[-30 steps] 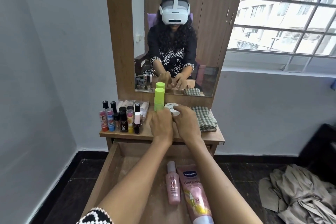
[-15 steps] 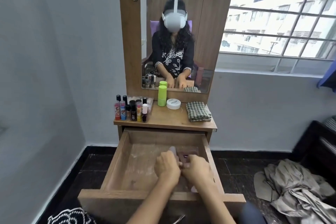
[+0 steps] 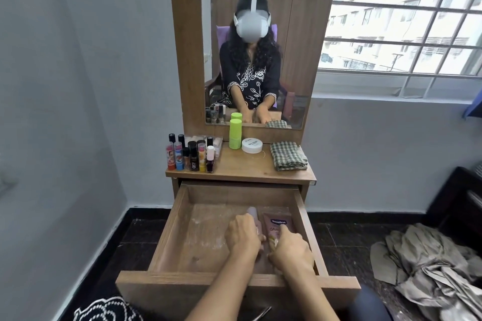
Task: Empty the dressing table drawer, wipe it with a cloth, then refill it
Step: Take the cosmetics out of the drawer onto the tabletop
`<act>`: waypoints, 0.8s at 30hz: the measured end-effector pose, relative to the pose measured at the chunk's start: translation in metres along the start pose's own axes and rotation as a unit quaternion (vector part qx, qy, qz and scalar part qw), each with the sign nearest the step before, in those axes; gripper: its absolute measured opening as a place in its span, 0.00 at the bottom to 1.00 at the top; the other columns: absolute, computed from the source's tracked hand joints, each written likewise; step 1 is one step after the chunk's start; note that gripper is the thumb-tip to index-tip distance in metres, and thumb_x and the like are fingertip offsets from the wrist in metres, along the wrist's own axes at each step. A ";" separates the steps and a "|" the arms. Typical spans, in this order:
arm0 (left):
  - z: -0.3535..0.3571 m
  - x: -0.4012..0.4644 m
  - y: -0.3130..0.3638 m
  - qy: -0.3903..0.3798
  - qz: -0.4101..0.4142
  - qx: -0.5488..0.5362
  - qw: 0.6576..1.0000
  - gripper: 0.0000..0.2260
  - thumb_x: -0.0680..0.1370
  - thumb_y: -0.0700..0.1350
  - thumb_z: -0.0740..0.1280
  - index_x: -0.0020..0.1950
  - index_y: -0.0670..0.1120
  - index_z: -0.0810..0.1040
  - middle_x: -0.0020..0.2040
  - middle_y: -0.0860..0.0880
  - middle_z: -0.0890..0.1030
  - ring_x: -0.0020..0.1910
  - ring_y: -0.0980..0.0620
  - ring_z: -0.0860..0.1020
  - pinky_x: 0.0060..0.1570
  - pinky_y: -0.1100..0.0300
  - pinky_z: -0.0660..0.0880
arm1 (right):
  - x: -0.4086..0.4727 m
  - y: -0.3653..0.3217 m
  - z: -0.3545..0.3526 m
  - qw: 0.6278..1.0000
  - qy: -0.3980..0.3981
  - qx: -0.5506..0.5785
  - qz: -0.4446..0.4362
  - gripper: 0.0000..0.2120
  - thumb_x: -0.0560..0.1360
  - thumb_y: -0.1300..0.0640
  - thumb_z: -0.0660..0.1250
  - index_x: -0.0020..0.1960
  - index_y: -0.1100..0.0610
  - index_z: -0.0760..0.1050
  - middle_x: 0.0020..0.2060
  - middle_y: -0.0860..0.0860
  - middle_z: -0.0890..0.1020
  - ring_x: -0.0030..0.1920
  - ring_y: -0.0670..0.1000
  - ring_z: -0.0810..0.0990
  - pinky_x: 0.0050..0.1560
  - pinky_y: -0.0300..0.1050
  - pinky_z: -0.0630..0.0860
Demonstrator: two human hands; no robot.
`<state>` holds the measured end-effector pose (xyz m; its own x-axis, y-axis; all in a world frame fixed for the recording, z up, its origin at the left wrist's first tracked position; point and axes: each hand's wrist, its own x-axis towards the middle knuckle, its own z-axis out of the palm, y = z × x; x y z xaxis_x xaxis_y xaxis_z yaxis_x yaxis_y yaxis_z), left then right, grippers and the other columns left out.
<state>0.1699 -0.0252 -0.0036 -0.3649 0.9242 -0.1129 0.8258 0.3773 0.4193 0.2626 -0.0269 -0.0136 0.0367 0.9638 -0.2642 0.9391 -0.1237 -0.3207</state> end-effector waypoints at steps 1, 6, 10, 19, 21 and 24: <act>0.000 0.001 0.000 -0.005 0.001 -0.002 1.000 0.12 0.74 0.47 0.70 0.54 0.44 0.77 0.53 0.46 0.81 0.54 0.48 0.79 0.45 0.58 0.74 | 0.000 0.000 0.000 1.000 -0.002 0.001 0.001 0.25 0.76 0.53 0.65 0.70 0.51 0.61 0.64 0.56 0.72 0.63 0.57 0.74 0.59 0.49 0.73; 0.002 0.003 -0.001 -0.020 0.002 0.004 1.000 0.16 0.72 0.48 0.72 0.57 0.45 0.77 0.58 0.45 0.79 0.59 0.46 0.77 0.51 0.57 0.74 | -0.001 0.001 0.000 1.000 0.003 -0.003 0.005 0.26 0.75 0.52 0.65 0.71 0.51 0.61 0.64 0.55 0.73 0.63 0.57 0.74 0.58 0.49 0.74; 0.004 0.005 -0.002 -0.026 -0.013 -0.009 1.000 0.18 0.71 0.49 0.73 0.57 0.43 0.76 0.58 0.44 0.79 0.58 0.46 0.77 0.50 0.57 0.74 | -0.001 0.000 0.001 1.000 0.007 -0.003 0.005 0.26 0.75 0.51 0.66 0.70 0.52 0.60 0.64 0.54 0.74 0.63 0.56 0.74 0.58 0.49 0.74; 0.000 0.002 -0.007 -0.034 -0.043 -0.048 0.997 0.21 0.66 0.51 0.77 0.53 0.44 0.76 0.54 0.46 0.80 0.54 0.48 0.79 0.45 0.60 0.74 | -0.004 -0.001 -0.004 0.999 0.009 0.027 0.020 0.30 0.70 0.47 0.72 0.66 0.53 0.63 0.61 0.53 0.76 0.61 0.54 0.75 0.56 0.46 0.74; -0.002 0.000 -0.008 -0.040 -0.055 -0.063 0.996 0.21 0.66 0.51 0.77 0.53 0.44 0.75 0.54 0.46 0.79 0.54 0.49 0.78 0.43 0.60 0.73 | -0.006 -0.002 -0.006 0.999 0.016 0.036 0.027 0.32 0.68 0.45 0.73 0.65 0.54 0.63 0.60 0.53 0.75 0.61 0.54 0.75 0.55 0.46 0.74; -0.007 -0.004 -0.008 -0.039 -0.066 -0.090 0.993 0.23 0.65 0.52 0.77 0.54 0.44 0.75 0.55 0.46 0.79 0.55 0.49 0.78 0.43 0.60 0.73 | -0.009 -0.003 -0.008 0.998 0.026 0.044 0.042 0.36 0.65 0.43 0.75 0.65 0.56 0.64 0.61 0.54 0.75 0.62 0.54 0.75 0.55 0.46 0.75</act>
<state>0.1616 -0.0328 -0.0004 -0.4244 0.8722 -0.2433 0.6799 0.4844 0.5505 0.2619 -0.0332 -0.0029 0.1342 0.9595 -0.2477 0.8984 -0.2233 -0.3782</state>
